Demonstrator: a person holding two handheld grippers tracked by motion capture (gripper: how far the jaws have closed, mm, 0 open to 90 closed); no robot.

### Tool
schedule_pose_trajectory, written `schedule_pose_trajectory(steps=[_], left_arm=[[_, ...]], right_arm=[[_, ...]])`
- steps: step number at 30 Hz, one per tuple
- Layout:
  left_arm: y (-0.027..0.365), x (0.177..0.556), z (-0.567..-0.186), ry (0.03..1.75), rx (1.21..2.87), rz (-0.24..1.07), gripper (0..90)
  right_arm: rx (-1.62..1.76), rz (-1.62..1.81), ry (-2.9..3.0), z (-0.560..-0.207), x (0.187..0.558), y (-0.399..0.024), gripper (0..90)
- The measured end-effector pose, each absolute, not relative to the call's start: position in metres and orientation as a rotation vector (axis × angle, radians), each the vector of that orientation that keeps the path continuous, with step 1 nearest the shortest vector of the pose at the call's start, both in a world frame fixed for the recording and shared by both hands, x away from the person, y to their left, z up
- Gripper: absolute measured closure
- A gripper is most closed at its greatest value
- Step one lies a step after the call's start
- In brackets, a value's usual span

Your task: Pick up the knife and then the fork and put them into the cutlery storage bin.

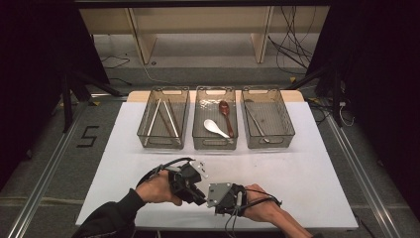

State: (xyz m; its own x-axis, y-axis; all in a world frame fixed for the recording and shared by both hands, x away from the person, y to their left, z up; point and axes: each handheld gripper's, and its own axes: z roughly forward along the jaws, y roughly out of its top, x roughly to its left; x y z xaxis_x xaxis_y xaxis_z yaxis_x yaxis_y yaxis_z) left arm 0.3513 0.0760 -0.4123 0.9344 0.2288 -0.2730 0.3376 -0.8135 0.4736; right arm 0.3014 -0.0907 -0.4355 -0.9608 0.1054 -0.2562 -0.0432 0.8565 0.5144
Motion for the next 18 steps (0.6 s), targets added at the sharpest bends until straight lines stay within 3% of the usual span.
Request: schedule_pose_trajectory(steps=[7, 13, 18], left_arm=[[0.085, 0.354, -0.402, 0.449, 2.506, -0.217, 59.4], [0.096, 0.361, -0.395, 0.522, 2.444, -0.110, 41.6], [0.108, 0.366, -0.390, 0.587, 2.342, -0.061, 35.6]], right_arm=[[0.091, 0.770, 2.739, -0.433, 0.305, -0.097, 87.8], [0.137, 0.770, 2.720, -0.432, 0.310, -0.104, 87.8], [0.168, 0.753, 2.712, -0.431, 0.315, -0.110, 87.8]])
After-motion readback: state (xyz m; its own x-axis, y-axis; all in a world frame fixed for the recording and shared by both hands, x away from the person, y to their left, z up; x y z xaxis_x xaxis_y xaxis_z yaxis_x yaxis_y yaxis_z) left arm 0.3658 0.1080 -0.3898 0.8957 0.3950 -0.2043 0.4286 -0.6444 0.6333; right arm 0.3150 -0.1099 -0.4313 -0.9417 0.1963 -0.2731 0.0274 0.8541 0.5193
